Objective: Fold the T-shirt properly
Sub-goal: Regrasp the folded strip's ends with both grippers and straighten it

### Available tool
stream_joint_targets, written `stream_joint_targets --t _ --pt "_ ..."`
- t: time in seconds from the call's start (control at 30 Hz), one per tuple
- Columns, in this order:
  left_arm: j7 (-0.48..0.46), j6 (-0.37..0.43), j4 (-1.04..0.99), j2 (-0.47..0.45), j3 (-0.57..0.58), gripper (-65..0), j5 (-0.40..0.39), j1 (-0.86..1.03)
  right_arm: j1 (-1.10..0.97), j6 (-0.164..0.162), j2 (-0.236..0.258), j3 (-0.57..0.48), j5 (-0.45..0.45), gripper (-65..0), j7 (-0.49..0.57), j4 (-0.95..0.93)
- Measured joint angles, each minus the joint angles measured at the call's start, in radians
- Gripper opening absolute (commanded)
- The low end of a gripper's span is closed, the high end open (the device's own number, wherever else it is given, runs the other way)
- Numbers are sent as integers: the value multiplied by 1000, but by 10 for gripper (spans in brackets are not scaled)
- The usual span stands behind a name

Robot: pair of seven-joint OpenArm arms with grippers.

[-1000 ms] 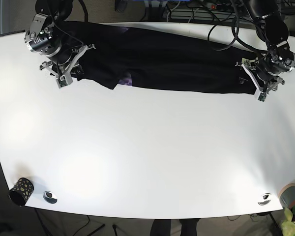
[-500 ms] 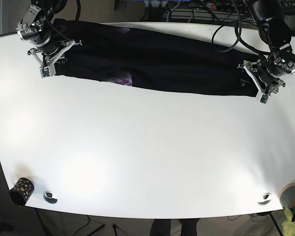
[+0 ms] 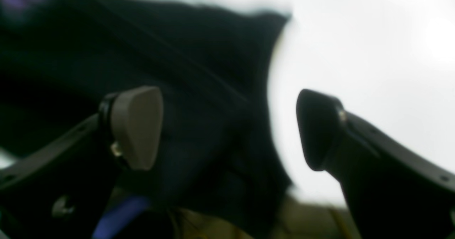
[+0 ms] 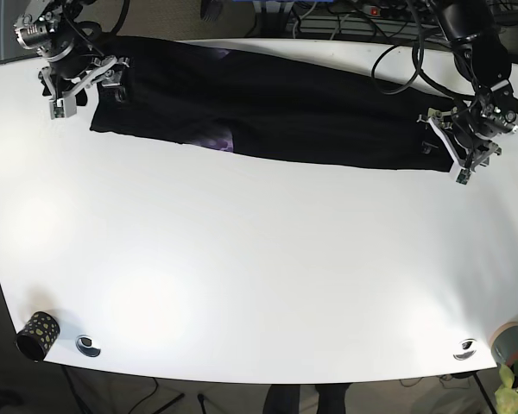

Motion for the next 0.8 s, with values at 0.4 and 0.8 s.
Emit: stream_joint_targets --t 0.4,0.8 --pt "-4 0 -1 0 0 -249 -1 0 -14 4 51 -188 105 -113 -54 -101" --pt "8 0 -7 2 0 -244 6 -30 153 28 54 -198 -96 -113 -1 -257"
